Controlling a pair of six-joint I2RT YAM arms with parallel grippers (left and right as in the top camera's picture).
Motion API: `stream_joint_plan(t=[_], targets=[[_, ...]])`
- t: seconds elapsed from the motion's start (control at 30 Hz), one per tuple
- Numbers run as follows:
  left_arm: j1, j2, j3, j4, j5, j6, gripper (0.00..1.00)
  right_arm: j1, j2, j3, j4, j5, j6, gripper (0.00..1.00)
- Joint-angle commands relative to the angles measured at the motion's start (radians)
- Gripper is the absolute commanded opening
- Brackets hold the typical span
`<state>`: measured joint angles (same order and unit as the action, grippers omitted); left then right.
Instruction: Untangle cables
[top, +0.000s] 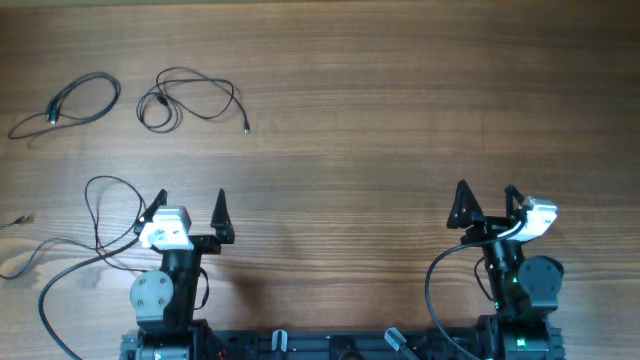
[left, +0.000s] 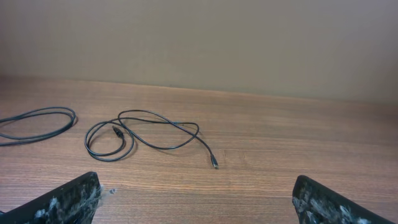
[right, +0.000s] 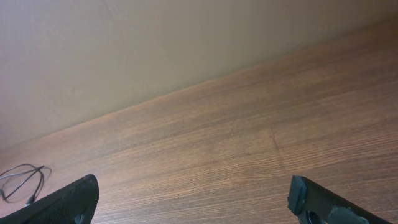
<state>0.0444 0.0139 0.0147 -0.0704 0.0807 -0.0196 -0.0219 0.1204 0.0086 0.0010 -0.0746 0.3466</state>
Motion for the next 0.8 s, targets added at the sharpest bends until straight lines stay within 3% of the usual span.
stream_joint_plan(t=[0.0,0.27,0.7,0.77], targets=[[0.003,-0.005,-0.009,0.001,0.016,0.016,1.0,-0.005,-0.012,-0.003,0.002,-0.001,0.013,1.0],[0.003,-0.005,-0.009,0.001,0.016,0.016,1.0,-0.005,-0.119,-0.003,0.003,-0.001,0.013,1.0],[0.003,-0.005,-0.009,0.002,0.016,0.016,1.0,-0.005,-0.117,-0.003,0.0,0.015,0.007,1.0],[0.003,-0.005,-0.009,0.001,0.016,0.016,1.0,-0.005,-0.117,-0.003,0.0,0.011,-0.175,1.0]])
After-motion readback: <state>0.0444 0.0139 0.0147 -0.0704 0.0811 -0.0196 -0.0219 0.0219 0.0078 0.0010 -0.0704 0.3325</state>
